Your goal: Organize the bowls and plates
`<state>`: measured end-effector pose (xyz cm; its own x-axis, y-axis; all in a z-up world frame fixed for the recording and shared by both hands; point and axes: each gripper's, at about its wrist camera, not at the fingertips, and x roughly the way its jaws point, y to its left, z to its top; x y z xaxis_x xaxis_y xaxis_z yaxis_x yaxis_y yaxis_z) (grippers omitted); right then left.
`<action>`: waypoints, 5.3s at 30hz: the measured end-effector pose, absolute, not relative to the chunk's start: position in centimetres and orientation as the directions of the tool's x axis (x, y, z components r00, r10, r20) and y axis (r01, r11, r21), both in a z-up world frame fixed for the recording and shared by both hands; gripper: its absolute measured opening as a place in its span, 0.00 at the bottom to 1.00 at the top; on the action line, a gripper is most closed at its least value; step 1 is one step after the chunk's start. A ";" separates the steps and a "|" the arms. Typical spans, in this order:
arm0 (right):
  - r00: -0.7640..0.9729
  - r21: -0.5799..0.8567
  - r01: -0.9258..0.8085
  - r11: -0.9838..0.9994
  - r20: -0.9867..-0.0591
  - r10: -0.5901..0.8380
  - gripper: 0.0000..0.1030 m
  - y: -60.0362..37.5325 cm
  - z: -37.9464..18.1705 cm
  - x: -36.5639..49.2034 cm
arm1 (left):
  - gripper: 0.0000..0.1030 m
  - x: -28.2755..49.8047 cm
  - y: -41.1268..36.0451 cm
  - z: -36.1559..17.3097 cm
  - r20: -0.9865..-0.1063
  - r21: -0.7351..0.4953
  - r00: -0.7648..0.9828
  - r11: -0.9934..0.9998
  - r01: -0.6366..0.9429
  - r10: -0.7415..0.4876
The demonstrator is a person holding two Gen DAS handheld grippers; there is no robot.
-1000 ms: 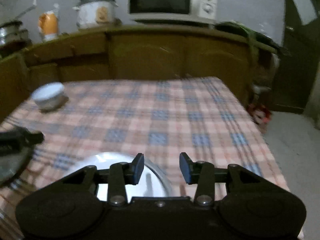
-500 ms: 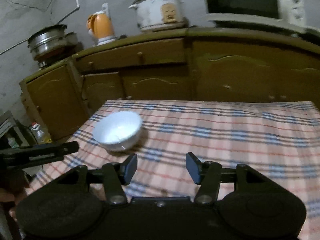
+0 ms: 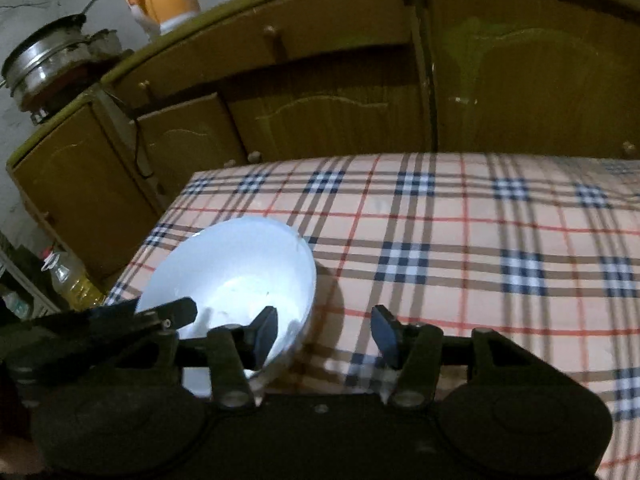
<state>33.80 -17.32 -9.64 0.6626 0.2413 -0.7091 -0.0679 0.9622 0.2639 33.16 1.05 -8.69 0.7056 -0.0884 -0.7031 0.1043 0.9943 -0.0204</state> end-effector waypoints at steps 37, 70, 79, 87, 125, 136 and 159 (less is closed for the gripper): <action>0.836 0.154 -0.013 0.988 -0.540 0.095 0.21 -28.7 4.6 7.4 | 0.15 9.3 -12.7 3.1 -0.529 -0.045 0.796 0.947 0.319 -0.293; 0.721 0.129 0.184 0.974 -0.692 -0.045 0.22 -36.9 -7.9 -5.1 | 0.18 2.5 -20.0 -10.3 -0.693 -0.058 0.587 0.844 0.533 -0.419; 0.725 0.117 0.154 0.981 -0.688 -0.031 0.24 -36.2 -8.8 -4.7 | 0.19 2.4 -19.1 -10.7 -0.685 -0.093 0.589 0.853 0.514 -0.430; 0.721 0.137 0.158 0.978 -0.693 -0.019 0.31 -37.0 -7.9 -4.9 | 0.21 2.5 -18.9 -10.6 -0.693 -0.103 0.575 0.850 0.517 -0.434; 0.708 0.272 0.243 0.931 -0.706 0.021 0.72 -39.9 -9.5 -5.7 | 0.76 2.7 -18.9 -11.0 -0.726 -0.032 0.593 0.878 0.478 -0.349; 0.710 0.320 0.240 0.916 -0.702 0.060 0.47 -39.3 -10.8 -4.1 | 0.51 3.9 -18.6 -11.7 -0.724 -0.138 0.552 0.871 0.472 -0.414; 0.778 0.319 0.033 0.947 -0.603 0.176 0.47 -30.8 -2.9 -2.5 | 0.51 1.4 -10.7 -3.5 -0.619 -0.067 0.726 0.941 0.333 -0.301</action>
